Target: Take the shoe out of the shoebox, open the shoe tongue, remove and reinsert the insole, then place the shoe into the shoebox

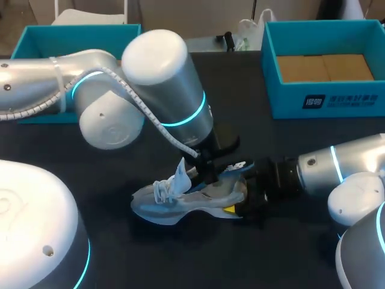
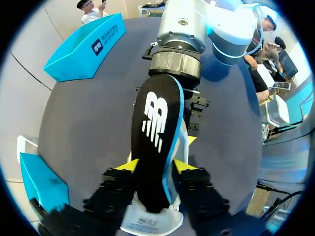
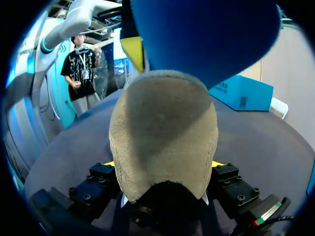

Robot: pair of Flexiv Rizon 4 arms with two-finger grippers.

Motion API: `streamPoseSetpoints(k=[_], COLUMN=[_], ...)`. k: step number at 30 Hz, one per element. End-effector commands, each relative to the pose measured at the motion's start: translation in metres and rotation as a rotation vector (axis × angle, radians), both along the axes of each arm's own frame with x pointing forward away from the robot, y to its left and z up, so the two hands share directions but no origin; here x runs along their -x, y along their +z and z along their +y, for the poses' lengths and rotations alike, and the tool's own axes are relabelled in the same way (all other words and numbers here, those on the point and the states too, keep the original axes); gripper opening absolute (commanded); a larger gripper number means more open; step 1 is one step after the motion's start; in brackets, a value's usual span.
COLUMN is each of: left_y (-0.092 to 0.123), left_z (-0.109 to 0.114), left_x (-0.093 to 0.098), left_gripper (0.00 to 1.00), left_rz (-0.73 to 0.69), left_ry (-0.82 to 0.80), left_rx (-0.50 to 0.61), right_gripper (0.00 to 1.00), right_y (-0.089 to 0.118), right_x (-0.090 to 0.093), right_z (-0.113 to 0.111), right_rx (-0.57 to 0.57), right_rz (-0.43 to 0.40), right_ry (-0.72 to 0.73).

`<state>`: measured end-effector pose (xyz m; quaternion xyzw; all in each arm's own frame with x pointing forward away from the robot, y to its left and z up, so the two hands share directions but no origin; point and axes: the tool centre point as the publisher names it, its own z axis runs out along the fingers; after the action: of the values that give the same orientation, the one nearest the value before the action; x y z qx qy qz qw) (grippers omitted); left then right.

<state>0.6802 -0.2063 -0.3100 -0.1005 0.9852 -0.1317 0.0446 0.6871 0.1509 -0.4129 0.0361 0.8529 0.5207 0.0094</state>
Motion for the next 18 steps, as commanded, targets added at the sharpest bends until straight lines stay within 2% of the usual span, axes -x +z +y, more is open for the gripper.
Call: streamPoseSetpoints(k=[1, 11, 18], left_y=[0.01, 0.013, 0.008], left_z=[0.005, -0.004, -0.012], left_x=[0.013, 0.023, 0.028], left_gripper=[0.82, 0.82, 0.75], left_rz=[-0.065, -0.186, -0.244], left_ry=[0.026, 0.048, 0.063], left_rx=[-0.007, -0.056, -0.098], right_gripper=[0.0, 0.0, 0.0], right_y=[0.002, 0.002, 0.002], right_x=[0.001, 0.001, 0.001], right_z=[0.002, 0.002, 0.002], right_rx=[0.006, 0.006, 0.006], right_rz=[0.0, 0.0, 0.0], right_ry=[-0.002, -0.002, -0.002])
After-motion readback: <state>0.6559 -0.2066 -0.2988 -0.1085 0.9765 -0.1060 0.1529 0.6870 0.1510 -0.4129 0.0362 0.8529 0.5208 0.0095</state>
